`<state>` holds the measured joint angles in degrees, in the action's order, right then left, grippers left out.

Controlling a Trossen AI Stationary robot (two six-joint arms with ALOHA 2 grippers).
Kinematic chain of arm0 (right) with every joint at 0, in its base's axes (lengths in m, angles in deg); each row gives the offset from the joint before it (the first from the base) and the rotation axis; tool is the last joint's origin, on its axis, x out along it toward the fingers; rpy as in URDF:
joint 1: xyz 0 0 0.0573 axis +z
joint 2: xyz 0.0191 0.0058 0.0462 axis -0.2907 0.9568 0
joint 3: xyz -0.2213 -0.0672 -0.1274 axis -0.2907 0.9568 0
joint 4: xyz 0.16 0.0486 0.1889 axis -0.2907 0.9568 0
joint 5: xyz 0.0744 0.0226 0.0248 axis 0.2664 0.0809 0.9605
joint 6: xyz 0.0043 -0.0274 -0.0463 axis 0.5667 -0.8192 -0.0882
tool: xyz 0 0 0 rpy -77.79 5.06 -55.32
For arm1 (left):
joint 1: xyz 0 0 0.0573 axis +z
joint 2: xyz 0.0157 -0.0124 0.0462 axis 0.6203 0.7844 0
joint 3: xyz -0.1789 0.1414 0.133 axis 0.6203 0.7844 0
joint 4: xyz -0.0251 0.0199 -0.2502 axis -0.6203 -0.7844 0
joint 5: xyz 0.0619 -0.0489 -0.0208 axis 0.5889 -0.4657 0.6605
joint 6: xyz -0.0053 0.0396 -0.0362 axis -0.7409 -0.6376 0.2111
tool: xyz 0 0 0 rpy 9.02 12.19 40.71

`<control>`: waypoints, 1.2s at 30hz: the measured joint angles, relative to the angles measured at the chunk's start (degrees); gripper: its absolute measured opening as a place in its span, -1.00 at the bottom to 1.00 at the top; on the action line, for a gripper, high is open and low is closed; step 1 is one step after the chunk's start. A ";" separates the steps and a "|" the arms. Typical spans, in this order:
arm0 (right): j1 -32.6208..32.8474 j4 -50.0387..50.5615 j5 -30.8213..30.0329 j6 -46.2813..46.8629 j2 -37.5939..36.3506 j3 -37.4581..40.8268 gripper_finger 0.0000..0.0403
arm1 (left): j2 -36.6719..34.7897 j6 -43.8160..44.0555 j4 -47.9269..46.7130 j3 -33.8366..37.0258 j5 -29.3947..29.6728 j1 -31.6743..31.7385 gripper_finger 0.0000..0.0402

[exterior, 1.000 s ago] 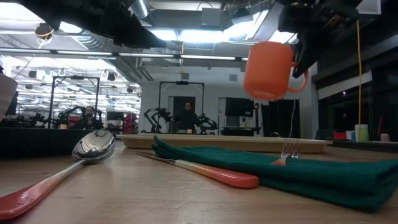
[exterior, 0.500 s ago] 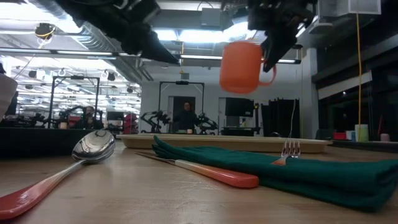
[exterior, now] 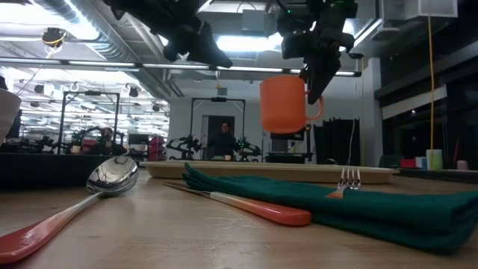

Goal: Set up tray
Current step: Put the orange cup on the gray tray

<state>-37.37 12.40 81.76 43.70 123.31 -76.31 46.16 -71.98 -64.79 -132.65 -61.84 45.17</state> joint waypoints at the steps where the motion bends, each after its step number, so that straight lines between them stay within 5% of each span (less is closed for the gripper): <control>1: -0.20 -0.07 0.00 0.00 0.01 -0.11 -0.72 | 0.21 -0.64 -0.04 0.00 1.63 -0.40 -0.78; 6: -0.91 -0.92 -0.04 0.08 0.03 -0.24 -0.72 | 1.53 -1.98 2.28 0.00 6.84 -1.63 -0.54; 12: -1.07 -1.62 -0.04 0.44 0.03 -0.27 -0.72 | 3.13 -5.23 3.69 -1.31 3.05 -1.64 -0.35; 22: -1.07 -3.61 -0.20 0.50 0.03 -0.24 -0.72 | 11.94 -8.83 -8.16 -14.27 0.91 -1.60 -0.40; 36: 0.15 -4.24 -3.10 0.33 0.03 -0.22 -0.72 | 17.72 -10.83 -10.19 -17.55 2.09 -1.56 -0.42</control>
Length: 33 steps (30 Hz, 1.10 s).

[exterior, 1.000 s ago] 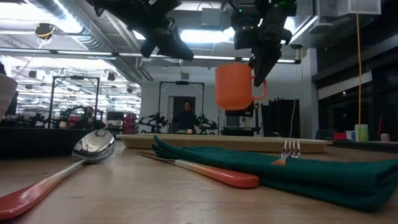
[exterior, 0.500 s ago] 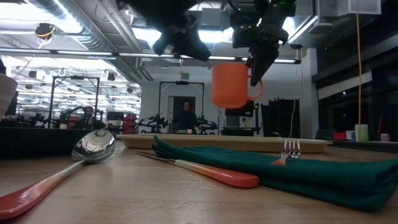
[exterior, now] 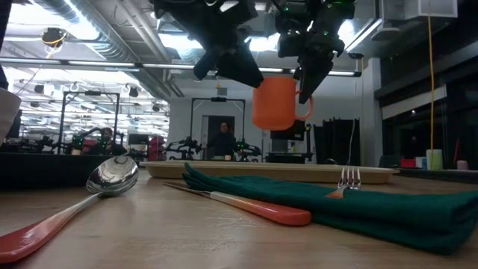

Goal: Set up tray
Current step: Put the orange cup on the gray tray

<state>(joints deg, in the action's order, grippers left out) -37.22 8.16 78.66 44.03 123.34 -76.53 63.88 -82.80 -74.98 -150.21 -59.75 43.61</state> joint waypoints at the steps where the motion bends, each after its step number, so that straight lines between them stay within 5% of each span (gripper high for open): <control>1: 0.21 0.02 -0.19 0.00 0.00 0.02 -0.72 | 0.26 -0.39 0.04 0.00 0.35 0.00 -0.42; 33: 1.10 1.12 0.28 -0.35 0.00 0.02 -0.72 | -2.62 -5.53 -0.76 -0.07 7.41 -4.72 -0.42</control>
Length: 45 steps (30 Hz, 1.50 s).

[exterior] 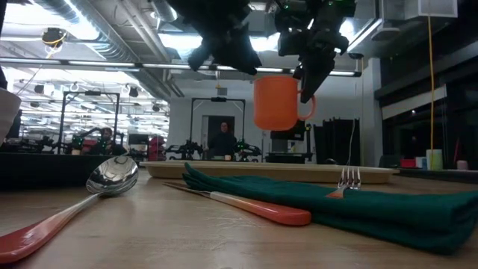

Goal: Set up tray
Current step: Put the orange cup on the gray tray

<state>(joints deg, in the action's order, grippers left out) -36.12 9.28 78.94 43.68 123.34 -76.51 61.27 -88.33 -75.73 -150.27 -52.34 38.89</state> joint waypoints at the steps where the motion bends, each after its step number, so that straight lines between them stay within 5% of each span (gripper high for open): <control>1: 0.00 0.02 -0.02 0.00 0.00 0.00 -0.72 | -0.25 0.02 0.44 -0.02 -1.23 0.12 -0.42; 25: -0.02 -0.86 0.22 -0.32 0.00 0.00 -0.72 | 0.20 3.05 -0.76 0.10 -18.30 8.73 -0.42; 45: -0.02 -2.70 2.80 -2.31 0.02 0.07 -0.72 | 2.03 3.14 -2.30 0.04 -18.66 10.16 -0.59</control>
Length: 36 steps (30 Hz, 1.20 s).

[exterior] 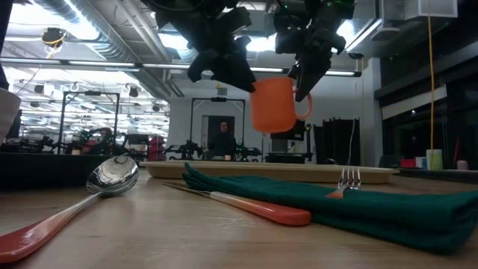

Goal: Set up tray
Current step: Put the orange cup on the gray tray

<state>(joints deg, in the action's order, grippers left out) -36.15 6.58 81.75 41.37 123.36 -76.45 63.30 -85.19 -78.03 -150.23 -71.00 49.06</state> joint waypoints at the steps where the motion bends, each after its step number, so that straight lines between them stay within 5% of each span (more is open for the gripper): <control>1: -0.04 -0.11 0.27 -0.47 0.00 0.00 -0.72 | 0.00 -0.04 -0.04 0.00 -0.03 -0.02 -0.61; 18: 0.00 -2.44 1.10 -4.32 0.00 0.00 -0.73 | 2.77 1.65 -0.36 0.09 -3.68 -0.04 -0.97; 36: -0.04 -2.75 2.59 -3.38 -0.07 -0.07 -0.73 | 4.72 -0.73 1.09 0.09 -3.05 -0.04 -0.79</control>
<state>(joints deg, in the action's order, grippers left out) -36.19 3.83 84.34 37.99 123.30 -76.51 68.02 -85.92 -76.95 -150.14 -74.05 49.01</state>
